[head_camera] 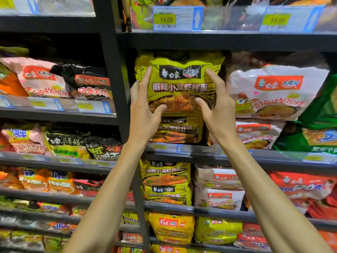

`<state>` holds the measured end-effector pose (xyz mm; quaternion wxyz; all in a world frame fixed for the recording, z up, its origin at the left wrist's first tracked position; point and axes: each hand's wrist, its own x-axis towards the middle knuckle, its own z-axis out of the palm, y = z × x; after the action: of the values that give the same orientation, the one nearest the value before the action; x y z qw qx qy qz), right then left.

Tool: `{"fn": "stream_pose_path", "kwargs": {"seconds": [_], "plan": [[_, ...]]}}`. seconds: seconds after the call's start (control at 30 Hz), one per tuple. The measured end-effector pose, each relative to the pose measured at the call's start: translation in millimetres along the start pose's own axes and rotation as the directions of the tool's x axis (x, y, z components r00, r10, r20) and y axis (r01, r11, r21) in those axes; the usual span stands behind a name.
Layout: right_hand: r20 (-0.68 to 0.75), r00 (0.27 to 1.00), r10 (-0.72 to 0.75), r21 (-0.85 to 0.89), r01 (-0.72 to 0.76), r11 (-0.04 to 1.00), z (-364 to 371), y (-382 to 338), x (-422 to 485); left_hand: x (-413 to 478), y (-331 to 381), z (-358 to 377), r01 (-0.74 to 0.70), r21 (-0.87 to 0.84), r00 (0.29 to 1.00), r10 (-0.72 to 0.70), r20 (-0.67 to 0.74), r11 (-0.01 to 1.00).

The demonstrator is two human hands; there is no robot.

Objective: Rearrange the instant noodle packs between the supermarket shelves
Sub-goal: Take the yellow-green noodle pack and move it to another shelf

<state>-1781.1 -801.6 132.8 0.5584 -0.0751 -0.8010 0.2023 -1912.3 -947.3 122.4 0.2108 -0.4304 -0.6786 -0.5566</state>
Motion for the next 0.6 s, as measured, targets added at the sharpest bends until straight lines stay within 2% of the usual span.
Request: {"fn": "stream_pose_path", "kwargs": {"seconds": [0.1, 0.4, 0.5, 0.6], "plan": [[0.05, 0.999, 0.009, -0.02, -0.008, 1.0, 2, 6, -4, -3, 1, 3, 0.03, 0.0, 1.0, -0.03, 0.005, 1.0], [-0.009, 1.0, -0.019, 0.012, 0.019, 1.0, 6, 10, 0, 0, 2, 8, -0.013, -0.027, 0.997, 0.01, -0.081, 1.0], [-0.024, 0.998, -0.056, -0.023, 0.055, 0.998, 13, 15, -2, 0, -4, 14, 0.028, -0.027, 0.996, -0.03, -0.087, 0.999], [0.003, 1.0, -0.014, -0.024, 0.014, 1.0, 13, 17, 1, 0, -5, 19, 0.047, -0.05, 0.996, -0.05, -0.073, 0.998]]}}
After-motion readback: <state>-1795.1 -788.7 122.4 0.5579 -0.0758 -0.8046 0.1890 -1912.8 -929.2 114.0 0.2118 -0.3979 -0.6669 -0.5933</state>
